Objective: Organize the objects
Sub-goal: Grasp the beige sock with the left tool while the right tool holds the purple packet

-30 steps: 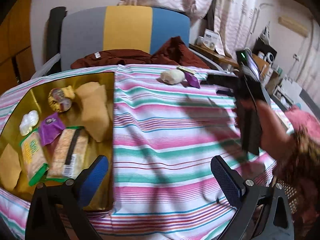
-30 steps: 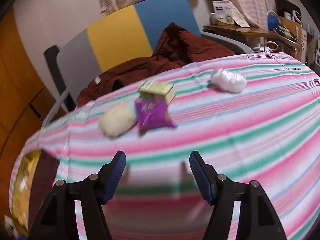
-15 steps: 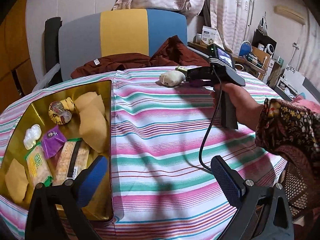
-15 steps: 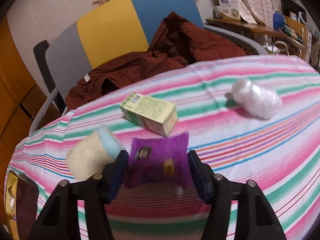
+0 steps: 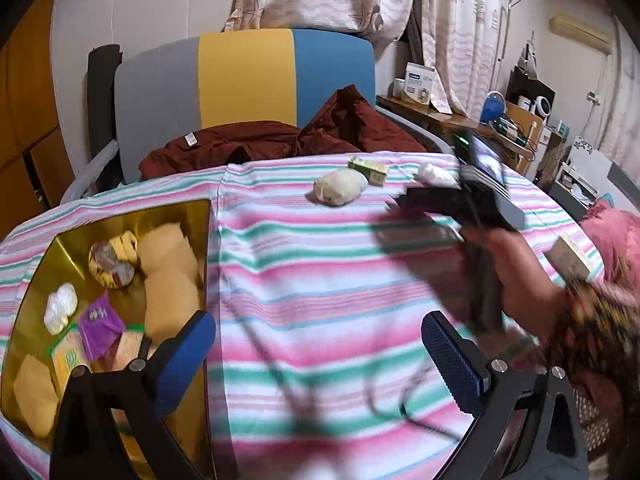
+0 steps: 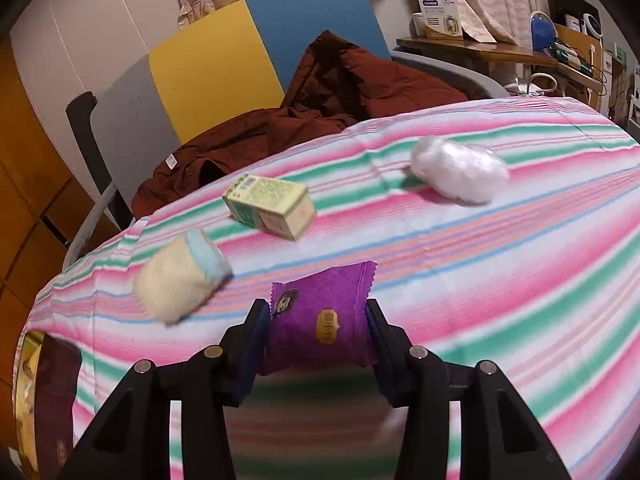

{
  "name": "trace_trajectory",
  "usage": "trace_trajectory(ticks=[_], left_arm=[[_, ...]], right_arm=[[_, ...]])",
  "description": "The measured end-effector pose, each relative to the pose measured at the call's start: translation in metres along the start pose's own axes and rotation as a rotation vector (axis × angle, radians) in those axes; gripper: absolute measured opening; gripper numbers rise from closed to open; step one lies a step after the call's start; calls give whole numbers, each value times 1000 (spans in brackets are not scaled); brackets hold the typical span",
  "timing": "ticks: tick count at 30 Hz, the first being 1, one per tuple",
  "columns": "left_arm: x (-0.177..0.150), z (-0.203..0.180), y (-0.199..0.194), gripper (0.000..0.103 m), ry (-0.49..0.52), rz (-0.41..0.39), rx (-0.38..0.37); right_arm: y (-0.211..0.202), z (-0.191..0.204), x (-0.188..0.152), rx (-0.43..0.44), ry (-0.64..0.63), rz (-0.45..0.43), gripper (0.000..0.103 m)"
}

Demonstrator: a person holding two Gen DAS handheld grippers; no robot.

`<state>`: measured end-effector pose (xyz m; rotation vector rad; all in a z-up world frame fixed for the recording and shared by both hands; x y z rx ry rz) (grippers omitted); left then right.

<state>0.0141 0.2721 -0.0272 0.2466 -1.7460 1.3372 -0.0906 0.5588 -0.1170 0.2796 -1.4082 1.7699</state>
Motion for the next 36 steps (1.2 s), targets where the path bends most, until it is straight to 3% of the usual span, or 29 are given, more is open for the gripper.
trace_trajectory(ticks=[10, 15, 25, 34, 36], left_arm=[[64, -17, 81, 103, -20, 96, -6], [90, -25, 136, 103, 9, 114, 45], [124, -50, 213, 103, 155, 73, 151], [130, -75, 243, 102, 245, 44, 120], [128, -77, 247, 97, 233, 39, 100]], right_arm=[[-23, -27, -17, -12, 37, -44, 48], [-23, -25, -18, -30, 27, -59, 48], [-23, -25, -19, -38, 21, -71, 48], [-24, -26, -20, -37, 26, -80, 49], [-24, -26, -20, -37, 26, -82, 49]])
Point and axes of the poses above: each gripper's, at about its wrist camera, not at the fingertips, and y roughly the way its jaws point, z to its left, x to its top, the point moved 6 cm from there along y, roughly the way its jaws point, and after that the axes turned 5 degrees about x, right-handed, at the moved point
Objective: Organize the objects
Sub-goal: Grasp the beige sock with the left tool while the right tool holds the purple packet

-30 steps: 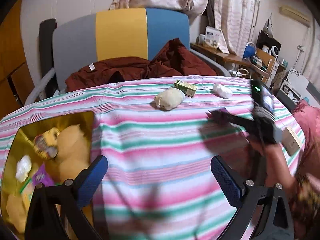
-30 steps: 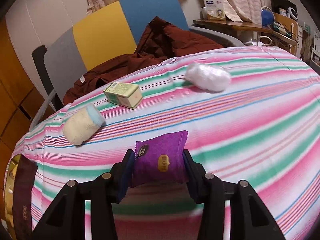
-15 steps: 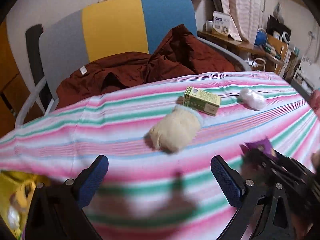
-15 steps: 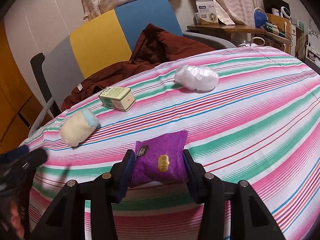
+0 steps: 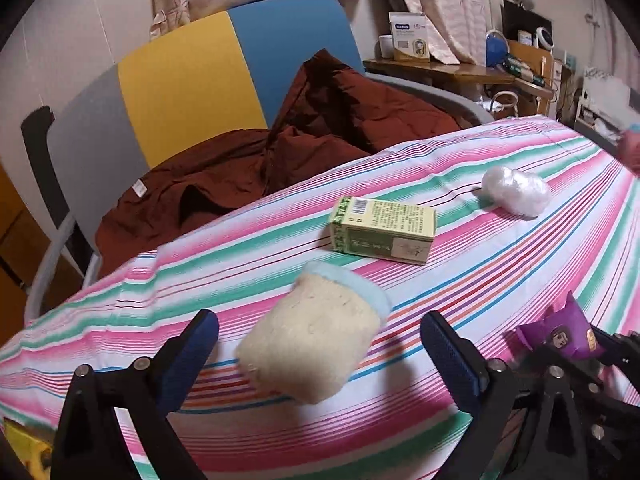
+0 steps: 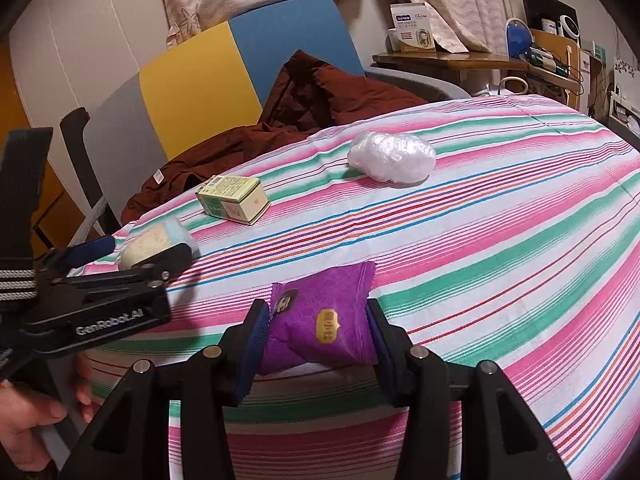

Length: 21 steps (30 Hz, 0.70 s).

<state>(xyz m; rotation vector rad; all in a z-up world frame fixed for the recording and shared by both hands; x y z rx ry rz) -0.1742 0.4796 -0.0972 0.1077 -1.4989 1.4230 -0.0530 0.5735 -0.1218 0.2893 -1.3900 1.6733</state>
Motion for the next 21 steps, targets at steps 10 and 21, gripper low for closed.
trace_trajectory(ticks=[10, 21], left_arm=[[-6, 7, 5, 71, -58, 0, 21], [-33, 18, -36, 66, -106, -76, 119]], right_arm=[[0, 1, 0, -9, -5, -8, 49], [-5, -1, 1, -54, -14, -35, 49]])
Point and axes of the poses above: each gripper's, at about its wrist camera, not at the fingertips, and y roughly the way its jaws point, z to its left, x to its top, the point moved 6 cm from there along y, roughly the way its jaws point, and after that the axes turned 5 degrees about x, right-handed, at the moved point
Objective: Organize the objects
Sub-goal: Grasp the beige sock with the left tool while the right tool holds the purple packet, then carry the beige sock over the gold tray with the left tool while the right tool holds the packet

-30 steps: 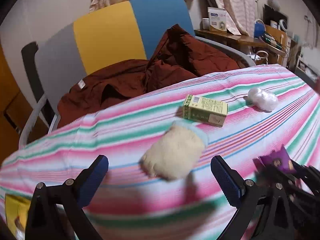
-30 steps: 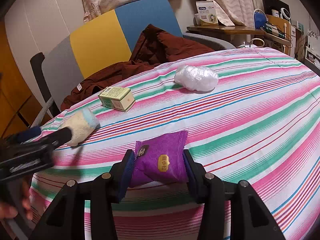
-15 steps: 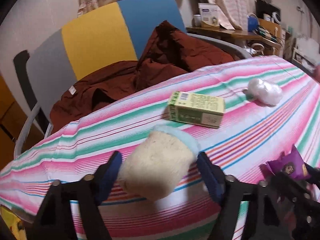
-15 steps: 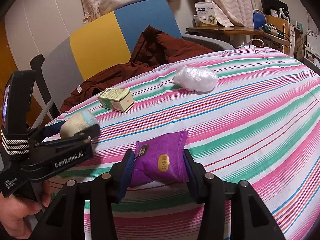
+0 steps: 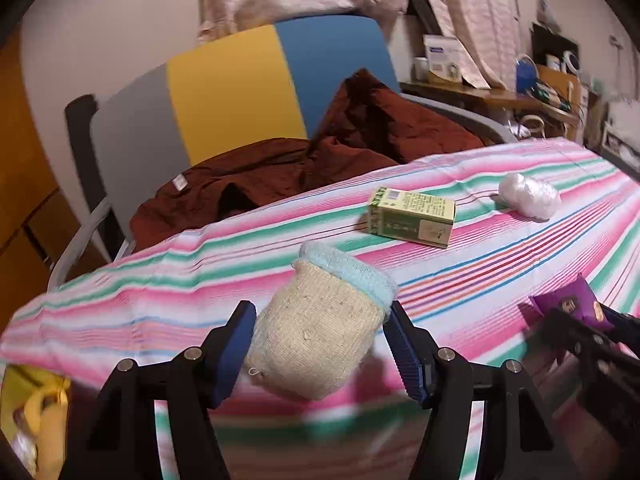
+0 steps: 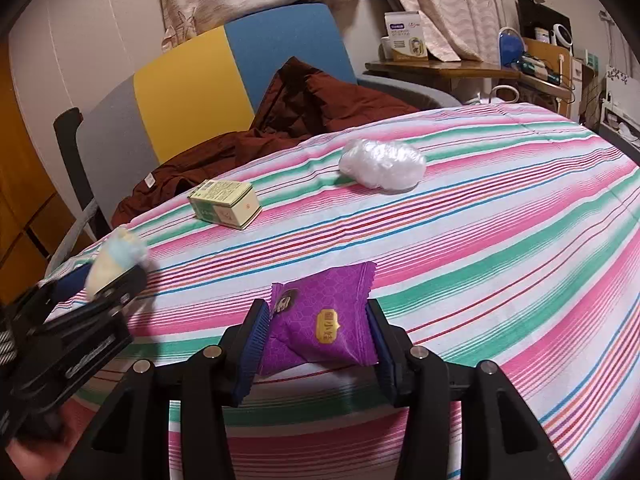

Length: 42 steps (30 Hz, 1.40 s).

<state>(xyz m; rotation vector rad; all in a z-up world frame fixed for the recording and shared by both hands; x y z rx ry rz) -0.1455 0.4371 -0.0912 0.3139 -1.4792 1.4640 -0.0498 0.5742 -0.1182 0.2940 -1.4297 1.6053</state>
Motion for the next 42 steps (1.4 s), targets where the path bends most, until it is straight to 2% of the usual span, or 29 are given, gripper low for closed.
trace_trajectory(ticks=[7, 12, 17, 26, 34, 38, 42], left_arm=[[-20, 14, -34, 66, -45, -45, 5], [-34, 16, -57, 66, -33, -72, -10], [-47, 27, -79, 66, -59, -65, -16], [-71, 56, -124, 66, -187, -31, -128], [-79, 112, -164, 66, -298, -71, -120], [-84, 150, -179, 66, -367, -92, -79], [-94, 196, -183, 66, -441, -93, -20]], right_arm=[[-15, 19, 4, -21, -108, -71, 48], [-20, 40, 3, 54, -197, -93, 48], [-23, 50, 1, 64, -239, -104, 48], [-24, 64, -3, 37, -321, -108, 48], [-24, 86, -11, 47, -432, -102, 48], [-23, 86, -11, 36, -438, -97, 48], [-30, 86, -10, 14, -438, -130, 48]])
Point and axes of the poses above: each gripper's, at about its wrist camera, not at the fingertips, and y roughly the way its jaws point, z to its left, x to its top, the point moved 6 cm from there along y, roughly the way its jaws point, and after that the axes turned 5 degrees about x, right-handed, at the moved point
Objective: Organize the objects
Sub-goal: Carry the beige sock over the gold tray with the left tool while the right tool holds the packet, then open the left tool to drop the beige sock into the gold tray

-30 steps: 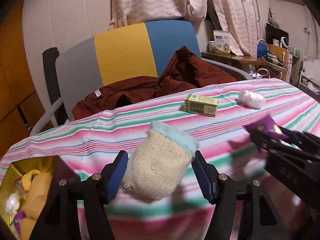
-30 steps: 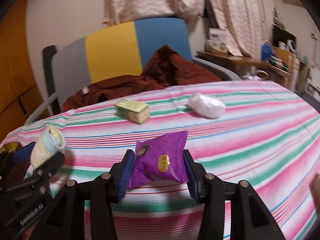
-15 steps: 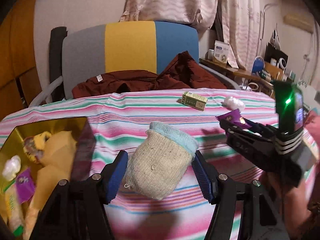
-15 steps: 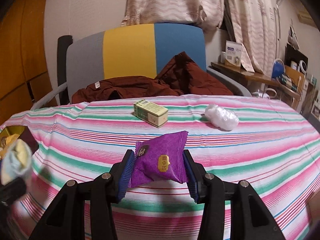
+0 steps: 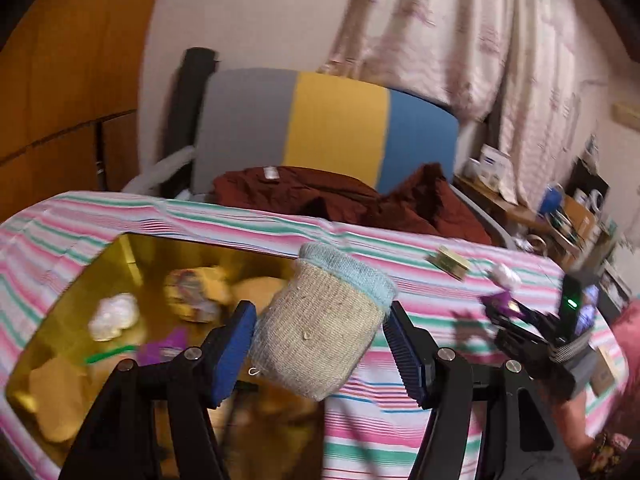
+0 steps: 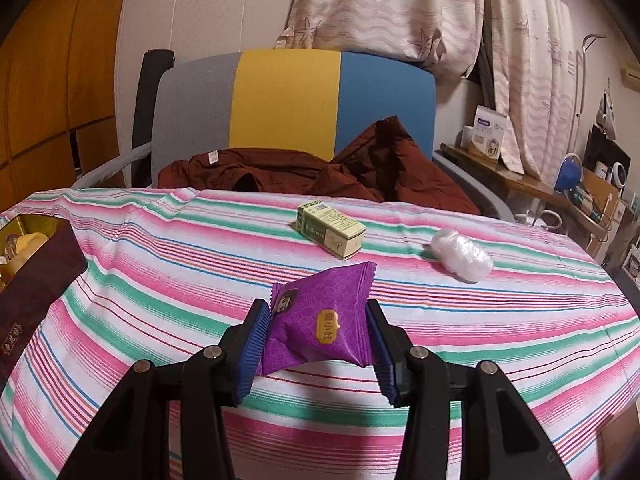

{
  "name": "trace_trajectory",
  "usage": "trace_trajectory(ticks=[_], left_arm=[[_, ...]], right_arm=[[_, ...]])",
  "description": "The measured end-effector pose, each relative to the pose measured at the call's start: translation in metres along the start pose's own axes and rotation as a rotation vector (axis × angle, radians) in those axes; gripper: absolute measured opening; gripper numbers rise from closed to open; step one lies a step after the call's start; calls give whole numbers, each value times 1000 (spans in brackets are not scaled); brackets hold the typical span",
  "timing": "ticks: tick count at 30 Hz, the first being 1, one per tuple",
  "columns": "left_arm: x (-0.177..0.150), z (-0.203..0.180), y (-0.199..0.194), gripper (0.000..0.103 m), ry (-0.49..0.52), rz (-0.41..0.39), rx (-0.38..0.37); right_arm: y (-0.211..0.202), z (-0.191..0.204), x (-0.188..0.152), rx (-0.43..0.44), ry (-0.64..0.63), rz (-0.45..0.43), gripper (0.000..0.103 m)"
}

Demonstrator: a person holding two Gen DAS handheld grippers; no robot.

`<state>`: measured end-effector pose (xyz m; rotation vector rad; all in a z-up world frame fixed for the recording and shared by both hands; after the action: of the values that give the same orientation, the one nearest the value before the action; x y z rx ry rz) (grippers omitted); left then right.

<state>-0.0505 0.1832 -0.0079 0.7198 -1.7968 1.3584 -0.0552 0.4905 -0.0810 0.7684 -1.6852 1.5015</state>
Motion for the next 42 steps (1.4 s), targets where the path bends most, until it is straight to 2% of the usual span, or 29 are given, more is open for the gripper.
trace_trajectory(ticks=[2, 8, 13, 16, 19, 24, 26, 30, 31, 32, 34, 36, 40, 42], left_arm=[[1, 20, 3, 66, -30, 8, 30], [-7, 65, 30, 66, -114, 109, 77], [-15, 66, 58, 67, -131, 218, 39], [-15, 68, 65, 69, -151, 252, 24], [-16, 72, 62, 81, -180, 246, 24], [-16, 78, 46, 84, -178, 196, 49], [-18, 77, 42, 91, -161, 191, 51], [-24, 74, 39, 91, -136, 212, 47], [-24, 74, 39, 90, -125, 214, 65], [-23, 76, 38, 87, -113, 210, 92], [-20, 80, 42, 83, -52, 211, 194], [-16, 84, 49, 81, -21, 235, 246], [-16, 87, 57, 76, 6, 294, 270], [-17, 87, 50, 77, -33, 276, 218]], right_arm=[[-5, 0, 1, -18, -4, -21, 48], [-7, 4, 2, -35, -25, -23, 48], [-5, 7, 2, -44, -39, -13, 48], [-5, 8, 1, -48, -45, -13, 48], [-5, 9, 1, -51, -49, -14, 48], [-4, 9, 1, -52, -48, -9, 48], [-5, 9, 1, -53, -49, -11, 48], [-6, 11, 1, -57, -61, -14, 48], [-7, 12, 1, -57, -65, -12, 48], [-7, 13, 0, -58, -69, -12, 48], [-7, 16, 0, -59, -80, -10, 48], [-7, 18, -1, -62, -93, -9, 48], [-8, 22, -1, -68, -115, -10, 48], [-11, 24, -1, -68, -121, -15, 48]])
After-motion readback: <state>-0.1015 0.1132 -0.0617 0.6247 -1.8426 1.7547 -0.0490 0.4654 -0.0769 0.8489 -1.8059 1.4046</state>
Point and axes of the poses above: each gripper's, at about its wrist camera, not at the fingertips, and y roughly the way its jaws point, z to its left, x to its top, the point moved 6 cm from there along y, roughly the way its jaws point, and after that the axes turned 5 degrees about x, right-handed, at the moved point
